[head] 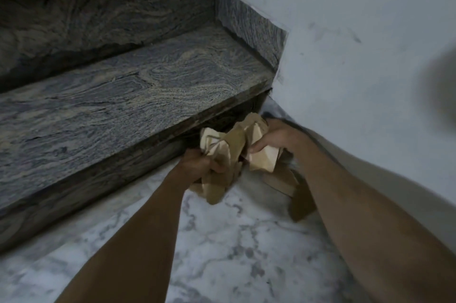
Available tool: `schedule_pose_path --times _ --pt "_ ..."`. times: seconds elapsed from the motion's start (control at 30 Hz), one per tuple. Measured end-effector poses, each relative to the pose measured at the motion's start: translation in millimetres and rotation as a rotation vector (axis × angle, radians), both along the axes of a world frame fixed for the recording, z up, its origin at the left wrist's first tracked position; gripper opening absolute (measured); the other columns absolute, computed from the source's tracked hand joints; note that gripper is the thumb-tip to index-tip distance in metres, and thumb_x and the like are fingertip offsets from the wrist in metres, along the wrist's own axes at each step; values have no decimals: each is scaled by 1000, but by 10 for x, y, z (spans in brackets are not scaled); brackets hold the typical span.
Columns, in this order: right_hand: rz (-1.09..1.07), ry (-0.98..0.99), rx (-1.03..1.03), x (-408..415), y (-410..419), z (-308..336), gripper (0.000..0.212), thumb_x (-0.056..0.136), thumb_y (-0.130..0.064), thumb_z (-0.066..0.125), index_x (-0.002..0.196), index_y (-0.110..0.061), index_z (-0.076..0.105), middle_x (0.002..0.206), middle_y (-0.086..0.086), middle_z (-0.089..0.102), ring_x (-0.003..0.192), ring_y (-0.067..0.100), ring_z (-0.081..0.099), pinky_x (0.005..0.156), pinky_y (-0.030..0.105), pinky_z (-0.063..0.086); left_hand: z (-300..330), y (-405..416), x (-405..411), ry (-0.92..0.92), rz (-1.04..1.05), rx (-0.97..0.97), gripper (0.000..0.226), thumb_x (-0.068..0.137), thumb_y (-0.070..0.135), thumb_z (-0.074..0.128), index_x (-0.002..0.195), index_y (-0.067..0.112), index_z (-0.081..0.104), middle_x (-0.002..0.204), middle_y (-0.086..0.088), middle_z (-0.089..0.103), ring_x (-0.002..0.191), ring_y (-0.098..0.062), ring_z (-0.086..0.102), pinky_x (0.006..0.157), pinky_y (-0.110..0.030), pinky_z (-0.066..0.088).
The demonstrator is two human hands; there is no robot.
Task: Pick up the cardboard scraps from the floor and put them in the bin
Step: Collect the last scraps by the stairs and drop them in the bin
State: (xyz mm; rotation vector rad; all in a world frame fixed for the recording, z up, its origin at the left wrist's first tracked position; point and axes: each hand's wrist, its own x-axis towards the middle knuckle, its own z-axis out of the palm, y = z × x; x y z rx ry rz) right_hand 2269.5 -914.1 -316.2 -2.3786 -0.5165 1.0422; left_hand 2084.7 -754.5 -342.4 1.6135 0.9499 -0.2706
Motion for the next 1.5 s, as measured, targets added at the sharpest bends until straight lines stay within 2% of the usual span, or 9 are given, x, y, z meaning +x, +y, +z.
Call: schedule_pose_path --times 0.13,0.27,0.37,0.53,0.67,0.87,1.03,1.23,1.5 --pt "325 -191 -169 148 173 -17 120 63 -37 87 157 -25 14 160 1 26 144 27 31 114 34 34 -50 -191 277 110 -264 257 87 57 36 93 131 8 57 127 -7 56 120 -31 54 97 -38 48" --pt "375 -182 -228 163 279 -386 97 74 -44 80 153 -20 29 151 2 40 135 26 41 113 35 34 -197 -179 330 190 -318 322 111 53 55 87 147 18 41 141 -13 49 125 -38 50 96 -40 48" --pt "412 -188 -229 53 329 -345 116 45 -51 92 144 -23 39 138 2 50 123 28 49 102 38 45 -258 -165 315 208 -270 317 101 59 53 83 144 16 44 137 -13 52 122 -37 51 93 -40 50" --pt "296 -272 -236 -84 261 -382 116 43 -44 91 142 -21 34 142 8 34 131 37 30 105 47 41 -212 -321 265 149 -200 343 82 72 38 84 138 9 46 138 -18 50 126 -38 46 90 -28 36" --pt "43 -81 -4 -156 74 -582 88 53 -28 86 130 -14 46 126 0 56 112 27 56 95 42 53 -167 -405 87 93 -182 308 78 75 31 83 139 11 45 143 -17 43 124 -35 46 85 -26 33" --pt "-190 -94 72 -523 -514 125 67 59 -6 90 118 -2 58 112 6 63 107 28 59 75 27 47 -29 -464 -215 -112 37 118 42 94 38 65 130 17 62 124 -9 68 117 -32 61 102 -39 49" --pt "-319 21 179 -580 -897 570 39 57 -4 92 88 -12 70 95 2 70 92 22 64 60 22 47 135 -535 -275 -118 87 -26 43 84 4 74 125 7 62 116 -14 69 107 -36 64 88 -41 55" --pt "-47 -9 -142 -884 -990 247 92 66 -18 88 144 -10 40 143 8 49 125 30 51 92 30 46 163 -604 -371 0 -20 39 41 67 9 81 106 11 69 98 -11 71 90 -31 65 74 -39 58" --pt "34 -204 -266 -1072 -863 -136 71 91 -30 63 151 -17 29 153 10 38 137 31 41 110 38 38 -160 -537 -486 -32 -19 132 28 86 40 68 109 24 66 115 -10 69 106 -33 64 97 -45 52"
